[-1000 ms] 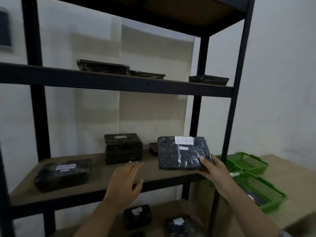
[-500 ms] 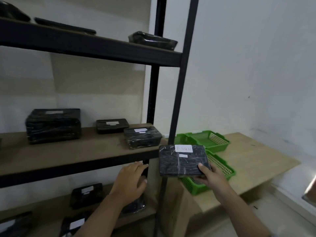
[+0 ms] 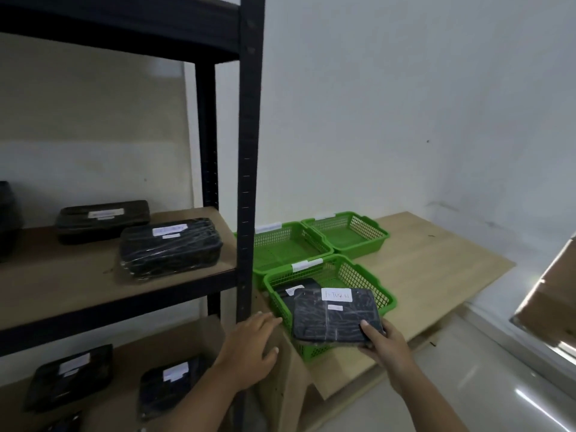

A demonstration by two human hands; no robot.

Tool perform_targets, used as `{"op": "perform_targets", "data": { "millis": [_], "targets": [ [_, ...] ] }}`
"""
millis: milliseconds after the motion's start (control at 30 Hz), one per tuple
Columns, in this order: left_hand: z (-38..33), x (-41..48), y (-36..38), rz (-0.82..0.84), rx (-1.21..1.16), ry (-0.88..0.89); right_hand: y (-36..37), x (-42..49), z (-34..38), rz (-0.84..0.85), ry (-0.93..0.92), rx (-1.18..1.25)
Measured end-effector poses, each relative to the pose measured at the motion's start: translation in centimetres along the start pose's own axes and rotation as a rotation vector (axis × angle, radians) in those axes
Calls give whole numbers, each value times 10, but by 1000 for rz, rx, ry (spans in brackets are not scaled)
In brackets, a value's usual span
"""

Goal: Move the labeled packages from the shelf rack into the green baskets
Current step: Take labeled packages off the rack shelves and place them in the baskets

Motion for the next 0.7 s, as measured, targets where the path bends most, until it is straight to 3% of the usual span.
{"op": "perform_targets", "data": {
  "millis": [333,533,700],
  "targets": [
    [24,92,63,130,65,-60,-2,112,2,-71,-4,-182],
    [31,106,89,235,118,-154,-8,160,-5,-16,5,-313],
    [24,119,102,196,130,-289,-12,206,-2,44,70,-281]
  ]
}}
Point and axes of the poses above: each hand's wrist, its own x-axis towards the middle knuckle, its own y-axis out of the palm, z = x × y, the point moved 1 cm from there along x, towards the middle knuckle, and after that the axes turned 8 degrees about -z, right-handed, at the moved point
